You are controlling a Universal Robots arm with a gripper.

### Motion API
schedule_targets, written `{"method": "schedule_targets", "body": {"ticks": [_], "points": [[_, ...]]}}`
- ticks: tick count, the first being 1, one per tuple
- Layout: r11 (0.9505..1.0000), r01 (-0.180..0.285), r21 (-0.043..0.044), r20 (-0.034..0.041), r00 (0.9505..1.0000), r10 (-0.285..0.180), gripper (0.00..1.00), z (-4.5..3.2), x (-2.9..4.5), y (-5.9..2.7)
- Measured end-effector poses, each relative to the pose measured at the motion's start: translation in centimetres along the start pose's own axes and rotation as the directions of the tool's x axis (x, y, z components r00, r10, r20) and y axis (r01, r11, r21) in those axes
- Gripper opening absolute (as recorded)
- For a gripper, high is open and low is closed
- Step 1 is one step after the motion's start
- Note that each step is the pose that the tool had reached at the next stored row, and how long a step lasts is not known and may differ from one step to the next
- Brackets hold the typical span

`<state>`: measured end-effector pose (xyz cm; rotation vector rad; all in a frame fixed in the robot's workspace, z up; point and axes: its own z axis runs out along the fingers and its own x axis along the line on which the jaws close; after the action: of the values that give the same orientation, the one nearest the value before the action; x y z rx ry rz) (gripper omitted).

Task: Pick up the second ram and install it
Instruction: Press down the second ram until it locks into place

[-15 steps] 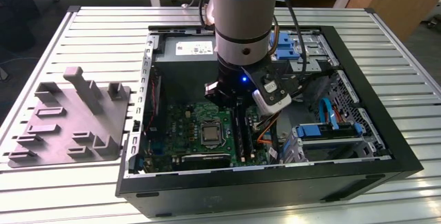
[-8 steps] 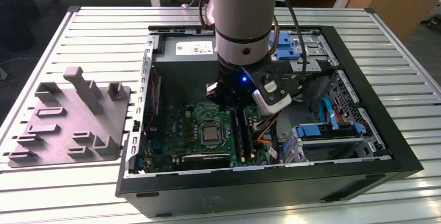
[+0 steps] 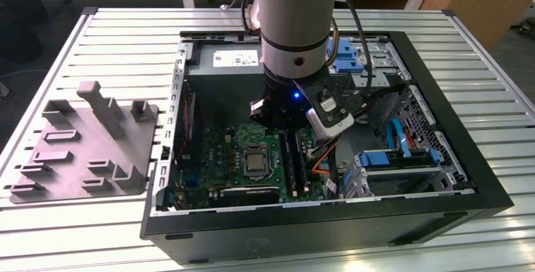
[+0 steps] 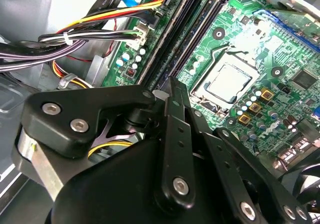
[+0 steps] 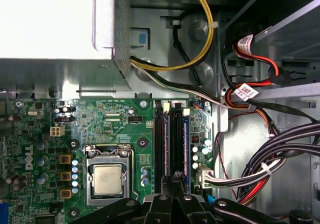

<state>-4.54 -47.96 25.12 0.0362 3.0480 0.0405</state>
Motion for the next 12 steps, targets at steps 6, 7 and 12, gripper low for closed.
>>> {"method": "schedule_targets", "body": {"ticks": [6, 7, 12], "points": [[1.0, 0.0, 0.0001, 0.0, 1.0, 0.0, 0.1, 0.01, 0.04, 0.16], [1.0, 0.0, 0.0001, 0.0, 1.0, 0.0, 0.1, 0.01, 0.05, 0.23], [1.0, 0.0, 0.0, 0.0, 1.0, 0.0, 0.1, 0.04, 0.07, 0.76]]}}
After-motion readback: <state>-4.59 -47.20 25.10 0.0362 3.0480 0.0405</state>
